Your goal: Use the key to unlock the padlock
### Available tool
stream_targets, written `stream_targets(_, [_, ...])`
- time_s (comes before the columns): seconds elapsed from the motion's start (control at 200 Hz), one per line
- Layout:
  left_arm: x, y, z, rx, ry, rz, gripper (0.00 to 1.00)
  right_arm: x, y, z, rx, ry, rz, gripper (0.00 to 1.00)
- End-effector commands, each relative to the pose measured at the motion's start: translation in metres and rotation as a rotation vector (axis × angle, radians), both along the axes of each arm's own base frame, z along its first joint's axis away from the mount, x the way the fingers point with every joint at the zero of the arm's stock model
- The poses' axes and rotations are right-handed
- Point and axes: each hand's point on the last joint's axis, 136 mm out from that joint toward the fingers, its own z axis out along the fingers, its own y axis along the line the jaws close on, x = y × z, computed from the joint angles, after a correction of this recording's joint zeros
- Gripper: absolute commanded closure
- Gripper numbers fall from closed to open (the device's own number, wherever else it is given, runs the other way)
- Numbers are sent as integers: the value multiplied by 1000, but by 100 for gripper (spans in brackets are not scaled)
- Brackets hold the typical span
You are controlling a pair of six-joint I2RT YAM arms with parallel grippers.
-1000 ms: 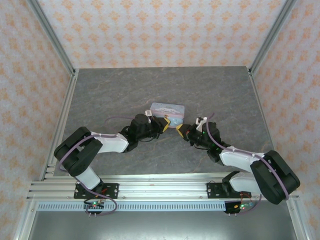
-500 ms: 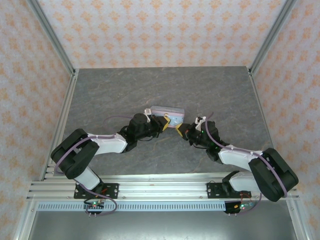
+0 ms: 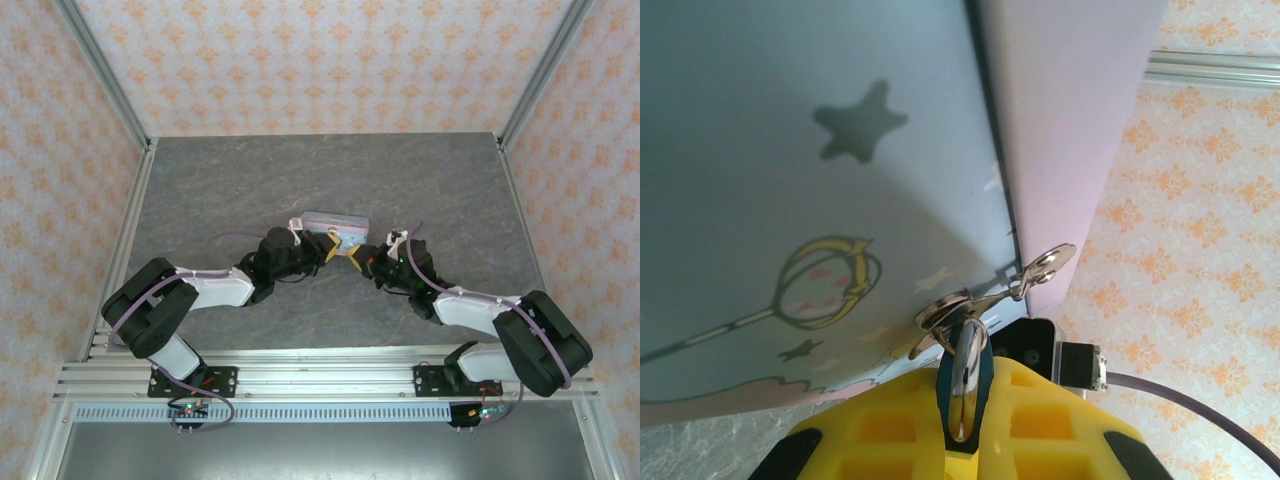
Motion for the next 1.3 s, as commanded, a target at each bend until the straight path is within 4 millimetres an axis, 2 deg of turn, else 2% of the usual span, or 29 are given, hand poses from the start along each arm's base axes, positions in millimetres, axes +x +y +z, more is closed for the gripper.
stream_targets(0.0, [-3,0,6,-16,-20,-7,100,11,6,22,36,-61,-17,100])
stream_targets(0.48, [-4,-1,3,-11,-15,-5,100,12,10,28,47,-69,-8,100])
stream_targets(0.726, [-4,-3,6,-16,-20,-8,100,10,13,25,41,-66,0,100])
stream_targets(1.081, [-5,-2,5,-14,-19,-5,100,5,6,11,17,-44,-17,100])
stream_targets(1.291, [-6,-3,6,-16,-20,-7,100,8,9,16,24,-51,-13,100])
